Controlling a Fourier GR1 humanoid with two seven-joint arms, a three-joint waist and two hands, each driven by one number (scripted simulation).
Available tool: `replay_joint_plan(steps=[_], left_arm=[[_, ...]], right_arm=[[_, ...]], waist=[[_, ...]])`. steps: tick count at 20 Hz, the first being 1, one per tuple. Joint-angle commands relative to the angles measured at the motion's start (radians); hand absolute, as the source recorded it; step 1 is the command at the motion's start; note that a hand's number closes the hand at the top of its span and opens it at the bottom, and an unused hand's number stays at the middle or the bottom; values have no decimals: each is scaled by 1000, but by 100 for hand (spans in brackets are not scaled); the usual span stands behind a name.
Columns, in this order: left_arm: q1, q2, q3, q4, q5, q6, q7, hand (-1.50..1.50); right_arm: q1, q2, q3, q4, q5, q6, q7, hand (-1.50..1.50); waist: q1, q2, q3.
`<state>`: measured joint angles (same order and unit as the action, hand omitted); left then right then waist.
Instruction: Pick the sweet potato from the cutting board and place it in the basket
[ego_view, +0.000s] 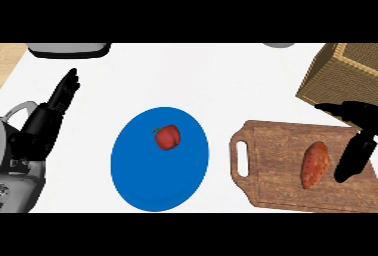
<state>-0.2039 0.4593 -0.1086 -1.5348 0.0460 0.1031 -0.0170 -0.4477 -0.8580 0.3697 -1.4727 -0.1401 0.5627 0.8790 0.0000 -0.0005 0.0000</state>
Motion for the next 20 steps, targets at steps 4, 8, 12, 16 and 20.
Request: replay_joint_plan(steps=[4,8,12,16,20], left_arm=[[-23,-68,9,28,-71,-10,4,0],[33,-39,72,16,-45,-73,-36,0],[47,-77,78,-32,-82,-68,-18,0],[-51,-79,103,54,-85,-116,1,0],[53,-97,125,-51,-83,-135,9,0]], right_arm=[[61,95,-55,26,162,24,-31,-150],[134,114,-83,-13,240,10,-94,-150],[126,178,-121,-12,307,29,-61,-150],[201,209,-151,-37,343,24,-91,-150],[176,225,-211,22,384,79,-137,-150]], waist=[[-1,1,0],[-1,0,0],[0,0,0],[-5,0,0],[3,0,0]])
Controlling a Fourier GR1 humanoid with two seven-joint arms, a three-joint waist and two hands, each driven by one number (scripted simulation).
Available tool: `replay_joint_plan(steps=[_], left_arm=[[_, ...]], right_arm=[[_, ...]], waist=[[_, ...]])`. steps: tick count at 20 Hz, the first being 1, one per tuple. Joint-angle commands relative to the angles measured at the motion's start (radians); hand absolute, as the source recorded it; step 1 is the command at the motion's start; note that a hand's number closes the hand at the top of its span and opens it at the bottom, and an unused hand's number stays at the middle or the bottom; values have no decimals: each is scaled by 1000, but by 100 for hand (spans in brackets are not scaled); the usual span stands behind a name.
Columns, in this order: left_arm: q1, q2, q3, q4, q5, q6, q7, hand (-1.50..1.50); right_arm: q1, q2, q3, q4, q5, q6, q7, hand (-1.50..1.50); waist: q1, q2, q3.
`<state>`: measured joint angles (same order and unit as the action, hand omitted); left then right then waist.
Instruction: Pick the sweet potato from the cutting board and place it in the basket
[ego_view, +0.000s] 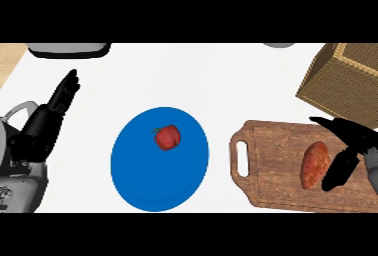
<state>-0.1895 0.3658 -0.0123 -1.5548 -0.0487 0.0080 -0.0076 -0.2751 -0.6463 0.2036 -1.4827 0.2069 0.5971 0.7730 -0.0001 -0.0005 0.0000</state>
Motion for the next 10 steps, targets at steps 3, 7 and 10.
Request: replay_joint_plan(steps=[3,7,10], left_arm=[[-61,-17,43,29,-18,-35,47,0],[-27,-60,32,-1,-59,-30,33,0],[-13,-47,51,-63,-40,-53,68,0]], right_arm=[[84,44,-36,-57,86,23,-30,-150],[77,97,-60,-7,145,42,-46,-150],[122,131,-28,44,223,-27,-107,-150]], waist=[[-4,0,0],[-1,0,0],[1,0,0]])
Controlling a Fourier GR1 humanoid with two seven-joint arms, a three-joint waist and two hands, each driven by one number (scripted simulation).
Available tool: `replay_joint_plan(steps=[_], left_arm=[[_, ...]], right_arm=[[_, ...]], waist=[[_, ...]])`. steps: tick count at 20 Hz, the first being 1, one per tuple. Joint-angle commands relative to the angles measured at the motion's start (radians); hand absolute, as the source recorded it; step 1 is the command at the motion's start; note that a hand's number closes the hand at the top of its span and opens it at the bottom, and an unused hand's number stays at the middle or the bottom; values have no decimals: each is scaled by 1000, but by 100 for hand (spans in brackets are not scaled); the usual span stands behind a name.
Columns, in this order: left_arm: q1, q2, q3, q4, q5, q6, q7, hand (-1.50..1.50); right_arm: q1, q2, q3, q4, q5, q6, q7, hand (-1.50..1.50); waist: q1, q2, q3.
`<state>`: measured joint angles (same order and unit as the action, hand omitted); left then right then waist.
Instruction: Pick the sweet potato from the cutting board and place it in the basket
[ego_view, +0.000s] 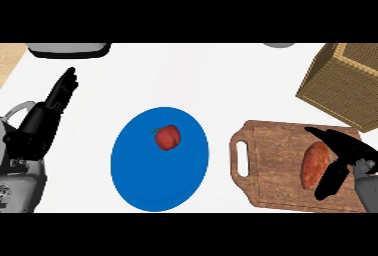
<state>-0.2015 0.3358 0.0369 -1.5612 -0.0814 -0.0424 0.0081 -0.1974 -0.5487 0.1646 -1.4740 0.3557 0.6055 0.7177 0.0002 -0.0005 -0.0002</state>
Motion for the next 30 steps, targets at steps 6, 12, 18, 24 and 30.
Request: replay_joint_plan(steps=[6,12,18,24,30], left_arm=[[-36,-13,59,31,-21,-49,10,0],[19,-57,32,-18,-65,-28,-19,0],[2,-69,37,10,-75,-29,-21,0],[21,-49,63,28,-57,-69,-53,0],[12,-49,84,-9,-49,-39,-22,0]], right_arm=[[27,43,-74,58,102,30,-91,-150],[7,70,-138,83,90,48,-97,150],[4,68,-61,133,208,-2,-225,150],[42,104,-26,99,305,-119,-270,150],[91,-330,-351,415,314,-294,-595,150]], waist=[[0,1,0],[0,0,0],[0,1,0],[-2,0,0],[-33,14,10]])
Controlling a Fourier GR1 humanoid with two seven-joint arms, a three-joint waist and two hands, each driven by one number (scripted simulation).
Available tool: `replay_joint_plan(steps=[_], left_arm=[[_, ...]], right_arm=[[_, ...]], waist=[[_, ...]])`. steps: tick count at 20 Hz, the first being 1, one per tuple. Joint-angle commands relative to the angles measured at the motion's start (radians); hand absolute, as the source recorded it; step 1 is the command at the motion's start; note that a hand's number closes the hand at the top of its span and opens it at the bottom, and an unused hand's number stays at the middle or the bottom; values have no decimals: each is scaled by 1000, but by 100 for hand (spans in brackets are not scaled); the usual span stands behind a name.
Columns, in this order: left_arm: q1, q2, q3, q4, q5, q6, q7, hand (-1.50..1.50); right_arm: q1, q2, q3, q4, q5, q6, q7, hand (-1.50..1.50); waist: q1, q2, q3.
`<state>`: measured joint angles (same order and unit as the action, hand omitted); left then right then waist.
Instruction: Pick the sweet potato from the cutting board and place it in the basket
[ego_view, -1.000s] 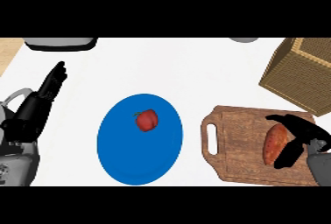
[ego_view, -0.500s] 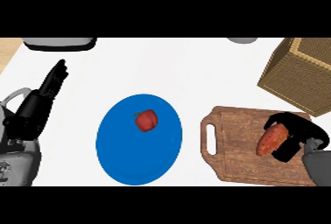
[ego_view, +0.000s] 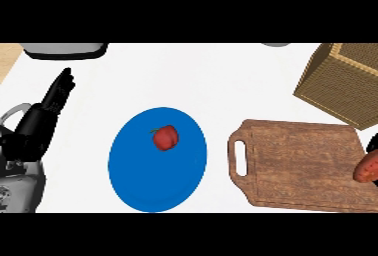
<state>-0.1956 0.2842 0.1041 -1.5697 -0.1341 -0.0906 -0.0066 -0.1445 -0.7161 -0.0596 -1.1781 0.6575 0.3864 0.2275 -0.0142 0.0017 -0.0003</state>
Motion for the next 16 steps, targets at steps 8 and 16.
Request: replay_joint_plan(steps=[8,16], left_arm=[[-8,-20,-23,0,-17,10,-1,0],[-31,-16,-23,13,-19,3,19,0]], right_arm=[[-47,-277,-380,393,-58,-373,-356,150],[-241,-338,-617,478,-355,-258,-618,150]], waist=[[14,7,10],[21,2,5]])
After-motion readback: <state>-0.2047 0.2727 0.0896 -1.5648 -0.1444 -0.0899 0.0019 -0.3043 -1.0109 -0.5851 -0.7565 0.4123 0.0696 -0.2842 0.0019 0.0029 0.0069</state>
